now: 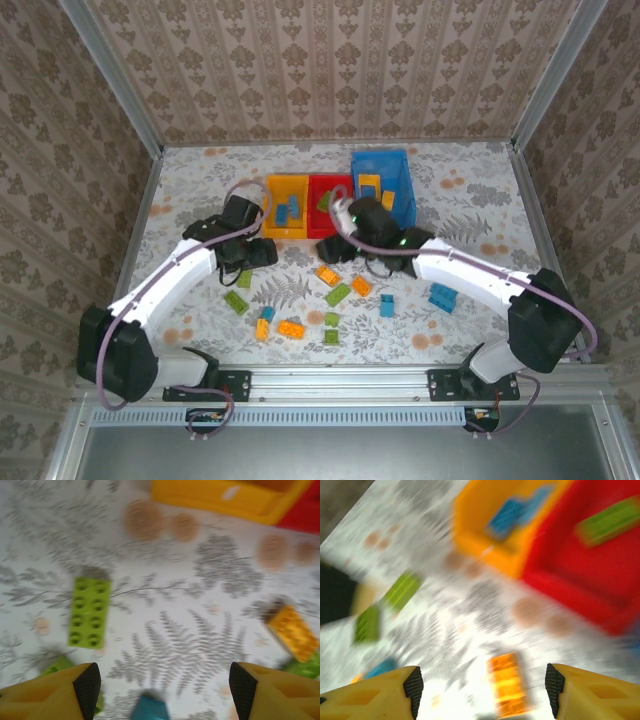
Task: Sort the legos into containers by color
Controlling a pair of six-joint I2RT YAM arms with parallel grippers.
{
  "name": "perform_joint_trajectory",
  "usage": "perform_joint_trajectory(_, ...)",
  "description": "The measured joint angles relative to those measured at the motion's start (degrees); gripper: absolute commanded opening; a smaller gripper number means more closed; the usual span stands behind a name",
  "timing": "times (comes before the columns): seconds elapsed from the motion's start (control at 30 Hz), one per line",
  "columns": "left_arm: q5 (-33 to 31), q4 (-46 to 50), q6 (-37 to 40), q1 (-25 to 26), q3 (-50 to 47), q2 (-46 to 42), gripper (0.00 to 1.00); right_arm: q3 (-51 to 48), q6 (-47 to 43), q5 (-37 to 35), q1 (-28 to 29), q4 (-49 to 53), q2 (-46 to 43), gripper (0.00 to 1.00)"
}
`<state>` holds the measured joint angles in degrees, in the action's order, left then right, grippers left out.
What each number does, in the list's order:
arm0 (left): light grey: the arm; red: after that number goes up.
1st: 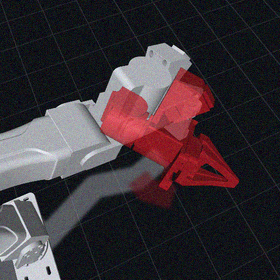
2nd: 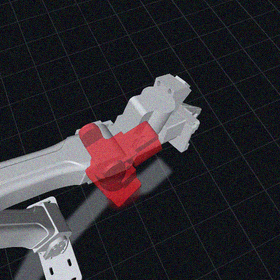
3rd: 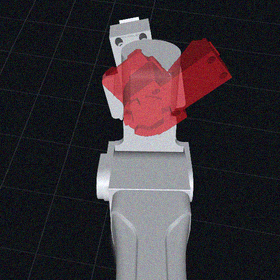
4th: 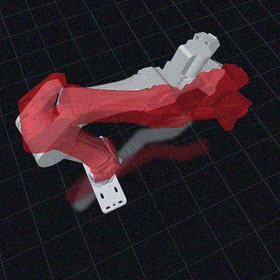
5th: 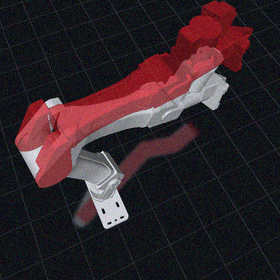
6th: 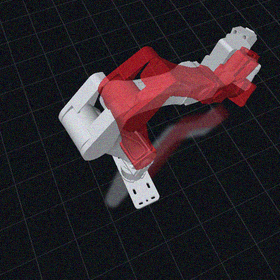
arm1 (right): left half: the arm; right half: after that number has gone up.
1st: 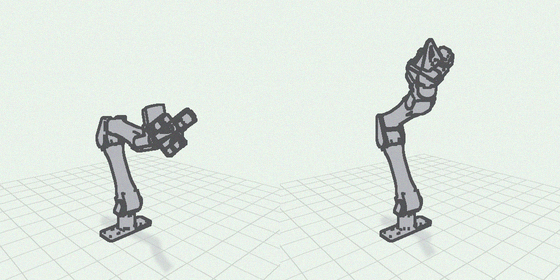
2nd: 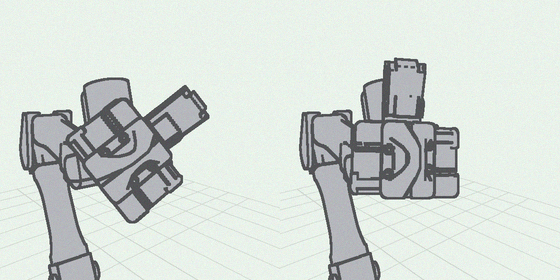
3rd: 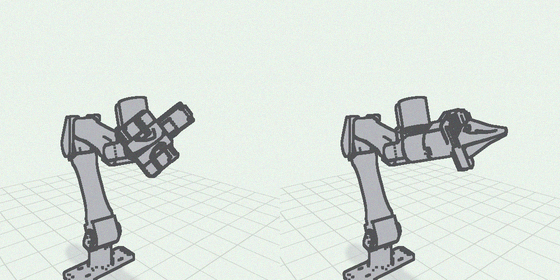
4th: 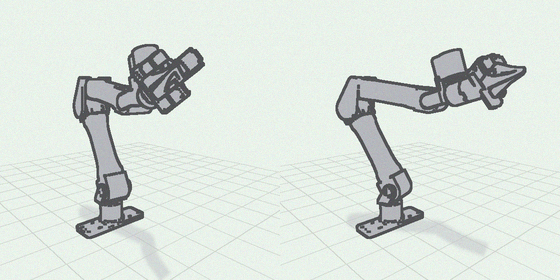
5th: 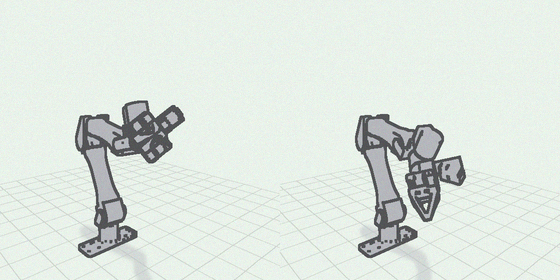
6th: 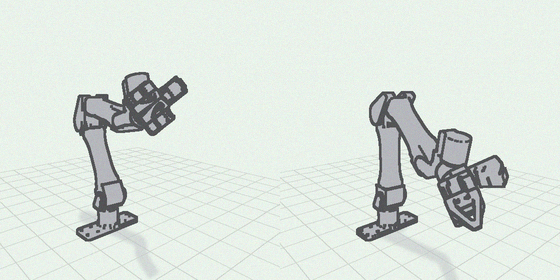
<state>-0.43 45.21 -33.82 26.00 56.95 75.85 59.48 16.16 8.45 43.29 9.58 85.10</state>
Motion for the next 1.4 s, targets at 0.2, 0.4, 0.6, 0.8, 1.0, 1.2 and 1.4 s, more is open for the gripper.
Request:
perform_joint_trajectory(0.2, 2.19, 0.48, 7.19, -6.6, -0.04, 11.43, 0.75, -4.0, 0.04, 7.85, 7.82, -5.84, 0.28, 0.73)
perform_joint_trajectory(0.4, 3.65, 0.42, 12.57, -10.51, 0.48, 17.27, 0.72, -2.49, 0.04, 9.42, 8.74, -7.23, 1.9, 0.73)
perform_joint_trajectory(0.6, 4.72, -0.94, 15.85, -11.43, 0.63, 20.57, 0.52, -1.42, 0.04, 9.42, 8.74, -7.21, 2.29, 0.73)
perform_joint_trajectory(0.8, 5.16, -2.19, 16.98, -11.32, 0.66, 21.16, 0.35, -1.14, 0.07, 9.11, 8.74, -7.17, 2.82, 0.72)
perform_joint_trajectory(1.0, 4.04, 0.68, 15.91, -7.17, 4.57, 17.73, 0.34, -1.42, 0.52, 3.61, 7.5, -6.67, 1.38, 0.72)
perform_joint_trajectory(1.2, 3.45, 2.84, 11.82, 3.28, 22.23, 14.86, 0.34, -5.4, 4.13, -4.74, -1.55, -7.3, -8.94, 0.71)
perform_joint_trajectory(1.4, 5.68, 1.49, 8.79, 9.84, 38.49, 23.15, 0.34, -5.33, 7.04, -7.08, -9.68, -7.39, -10.36, 0.71)
